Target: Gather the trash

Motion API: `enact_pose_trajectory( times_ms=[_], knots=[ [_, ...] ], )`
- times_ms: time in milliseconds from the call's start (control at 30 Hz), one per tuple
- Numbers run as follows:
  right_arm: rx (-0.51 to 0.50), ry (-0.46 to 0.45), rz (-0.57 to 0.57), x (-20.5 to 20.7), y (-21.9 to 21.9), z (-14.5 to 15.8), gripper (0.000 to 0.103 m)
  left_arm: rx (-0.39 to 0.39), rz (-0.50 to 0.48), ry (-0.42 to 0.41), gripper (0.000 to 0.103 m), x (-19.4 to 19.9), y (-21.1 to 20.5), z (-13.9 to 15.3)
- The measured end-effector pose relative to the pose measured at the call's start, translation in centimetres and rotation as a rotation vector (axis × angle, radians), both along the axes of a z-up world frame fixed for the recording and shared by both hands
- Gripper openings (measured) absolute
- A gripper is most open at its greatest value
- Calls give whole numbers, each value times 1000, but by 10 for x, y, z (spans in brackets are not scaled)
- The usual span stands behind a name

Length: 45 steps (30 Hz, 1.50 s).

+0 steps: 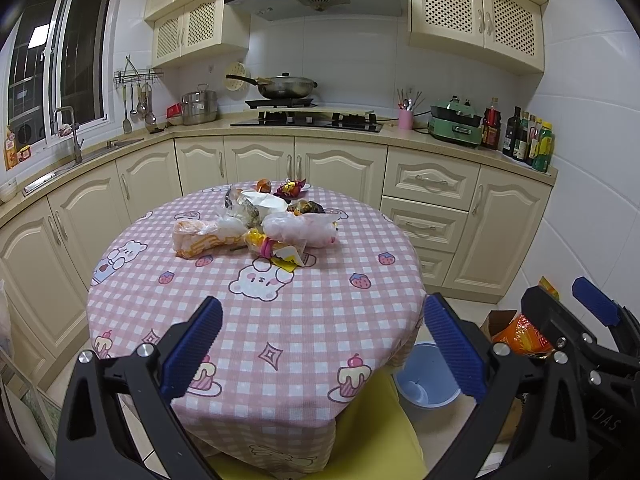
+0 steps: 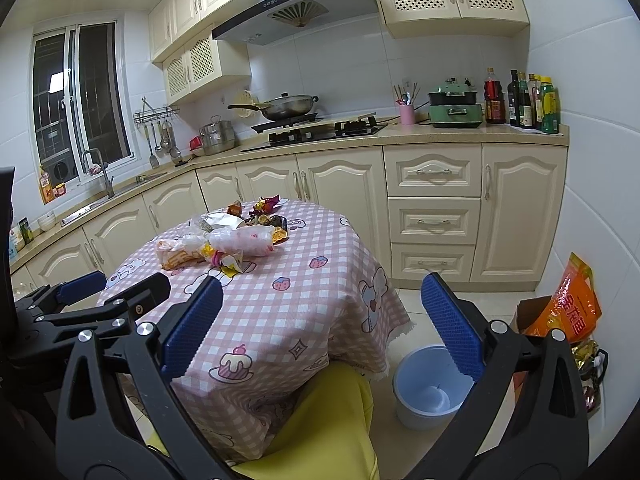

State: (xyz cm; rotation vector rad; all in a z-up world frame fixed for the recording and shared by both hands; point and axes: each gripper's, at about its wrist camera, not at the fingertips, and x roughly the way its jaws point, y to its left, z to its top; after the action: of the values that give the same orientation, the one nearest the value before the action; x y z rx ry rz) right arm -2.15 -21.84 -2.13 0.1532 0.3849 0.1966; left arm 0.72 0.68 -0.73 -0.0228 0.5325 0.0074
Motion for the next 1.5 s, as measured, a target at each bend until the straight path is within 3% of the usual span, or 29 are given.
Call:
enact_pose_trajectory(
  times_ms=[1500],
  knots=[
    [20, 25, 11, 3, 3, -10, 98, 3, 4, 3, 99, 1, 0, -1]
  ],
)
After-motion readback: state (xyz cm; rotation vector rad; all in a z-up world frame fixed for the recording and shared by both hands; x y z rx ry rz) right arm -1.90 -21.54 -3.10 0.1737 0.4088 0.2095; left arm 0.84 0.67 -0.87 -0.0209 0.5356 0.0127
